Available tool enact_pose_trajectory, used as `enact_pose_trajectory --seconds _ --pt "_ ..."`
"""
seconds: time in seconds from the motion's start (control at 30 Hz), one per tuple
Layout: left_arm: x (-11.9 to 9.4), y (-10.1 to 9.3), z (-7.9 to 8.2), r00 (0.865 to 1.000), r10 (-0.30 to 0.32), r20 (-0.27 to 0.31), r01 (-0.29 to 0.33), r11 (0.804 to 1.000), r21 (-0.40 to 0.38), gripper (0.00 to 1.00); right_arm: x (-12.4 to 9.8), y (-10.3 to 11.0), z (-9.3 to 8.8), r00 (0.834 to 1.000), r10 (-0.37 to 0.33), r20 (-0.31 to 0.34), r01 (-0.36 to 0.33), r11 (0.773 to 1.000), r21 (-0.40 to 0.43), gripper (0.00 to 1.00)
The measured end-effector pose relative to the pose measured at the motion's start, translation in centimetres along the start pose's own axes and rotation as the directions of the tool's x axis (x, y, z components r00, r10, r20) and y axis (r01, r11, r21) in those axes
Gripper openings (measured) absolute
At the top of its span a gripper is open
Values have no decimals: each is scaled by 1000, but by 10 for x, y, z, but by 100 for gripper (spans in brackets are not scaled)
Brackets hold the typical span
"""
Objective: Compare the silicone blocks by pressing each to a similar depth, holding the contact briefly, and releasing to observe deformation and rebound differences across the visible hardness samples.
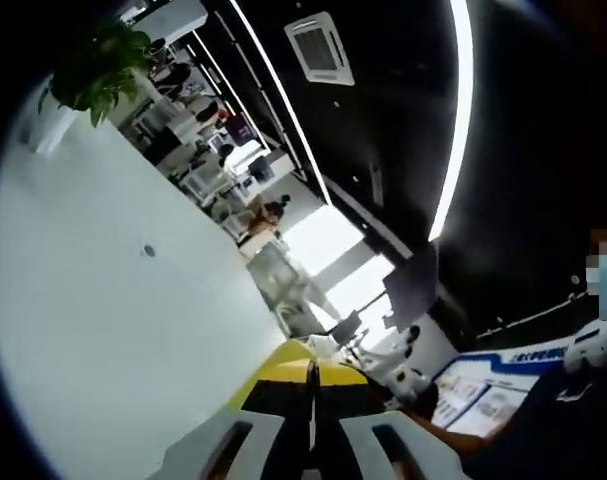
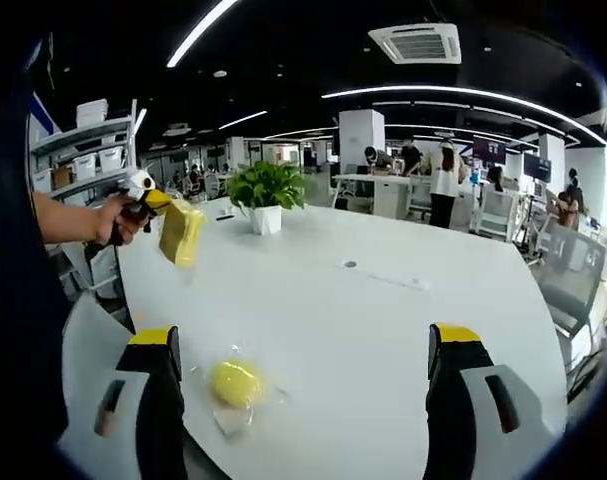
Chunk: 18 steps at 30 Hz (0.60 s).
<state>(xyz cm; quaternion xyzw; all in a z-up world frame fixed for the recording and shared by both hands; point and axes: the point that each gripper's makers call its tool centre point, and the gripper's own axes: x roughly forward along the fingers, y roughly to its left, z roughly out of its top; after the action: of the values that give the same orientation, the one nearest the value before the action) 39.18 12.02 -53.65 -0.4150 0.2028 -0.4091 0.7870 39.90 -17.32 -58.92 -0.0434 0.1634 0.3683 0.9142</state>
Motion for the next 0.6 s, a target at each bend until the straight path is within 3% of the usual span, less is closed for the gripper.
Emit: enact_pose_trajectory --seconds 0.3,0.6 --pt "-1 32 -26 998 42 -42 -45 996 -76 0 -5 -3 -14 999 -26 -31 26 1000 4 96" --pt "2 53 -36 996 60 -63 -68 989 -131 0 -7 -5 -26 998 -40 -44 41 999 18 96"
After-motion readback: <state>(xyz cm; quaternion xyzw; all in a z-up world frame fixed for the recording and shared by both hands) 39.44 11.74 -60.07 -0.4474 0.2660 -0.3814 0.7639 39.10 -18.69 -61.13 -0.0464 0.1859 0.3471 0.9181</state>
